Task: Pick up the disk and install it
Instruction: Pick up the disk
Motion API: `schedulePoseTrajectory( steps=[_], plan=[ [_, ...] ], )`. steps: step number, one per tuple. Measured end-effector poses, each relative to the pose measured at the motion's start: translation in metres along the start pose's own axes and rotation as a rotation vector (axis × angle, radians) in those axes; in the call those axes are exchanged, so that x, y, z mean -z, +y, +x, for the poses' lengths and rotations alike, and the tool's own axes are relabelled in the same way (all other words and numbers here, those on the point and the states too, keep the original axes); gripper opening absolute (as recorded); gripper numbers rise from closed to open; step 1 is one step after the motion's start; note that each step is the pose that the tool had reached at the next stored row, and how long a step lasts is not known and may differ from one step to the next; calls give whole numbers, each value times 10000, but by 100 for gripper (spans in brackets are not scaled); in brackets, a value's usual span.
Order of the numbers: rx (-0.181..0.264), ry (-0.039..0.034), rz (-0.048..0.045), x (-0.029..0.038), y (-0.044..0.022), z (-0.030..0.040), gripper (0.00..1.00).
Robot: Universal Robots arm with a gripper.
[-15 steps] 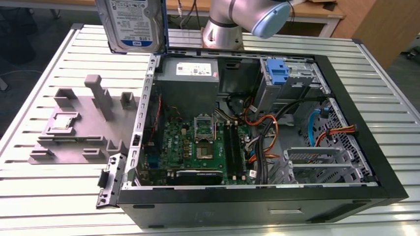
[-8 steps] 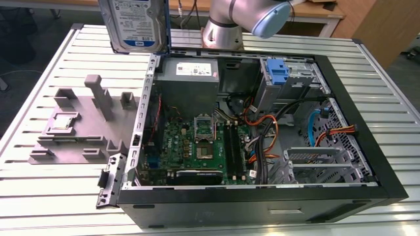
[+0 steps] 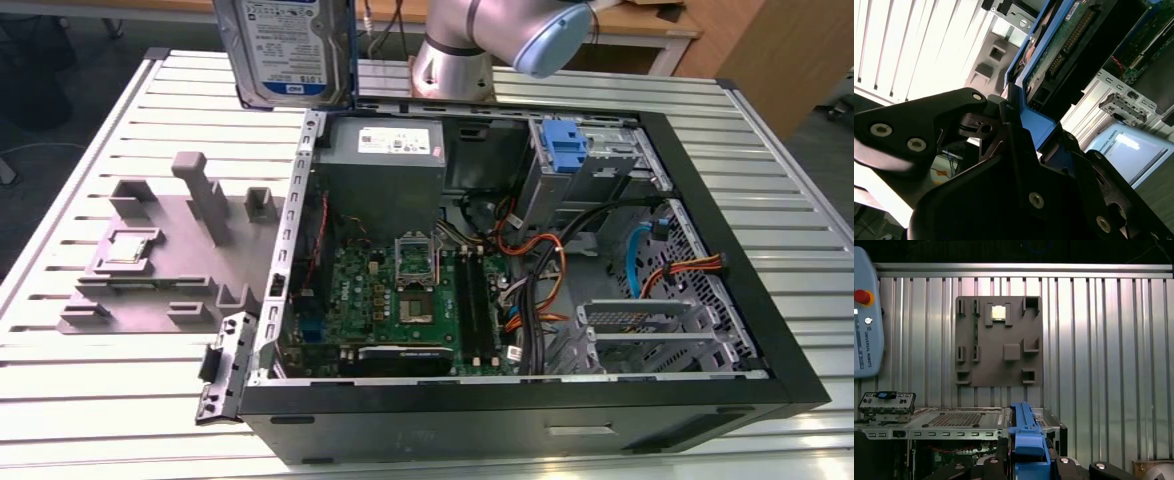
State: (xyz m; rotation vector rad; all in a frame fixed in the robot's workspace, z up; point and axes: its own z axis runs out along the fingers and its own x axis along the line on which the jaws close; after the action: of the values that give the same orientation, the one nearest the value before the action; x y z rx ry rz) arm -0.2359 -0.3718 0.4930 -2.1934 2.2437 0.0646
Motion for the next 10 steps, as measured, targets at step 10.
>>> schedulePoseTrajectory(
  steps=[10],
  plan=[
    [0,0,0,1,-25,29,37]
  ],
)
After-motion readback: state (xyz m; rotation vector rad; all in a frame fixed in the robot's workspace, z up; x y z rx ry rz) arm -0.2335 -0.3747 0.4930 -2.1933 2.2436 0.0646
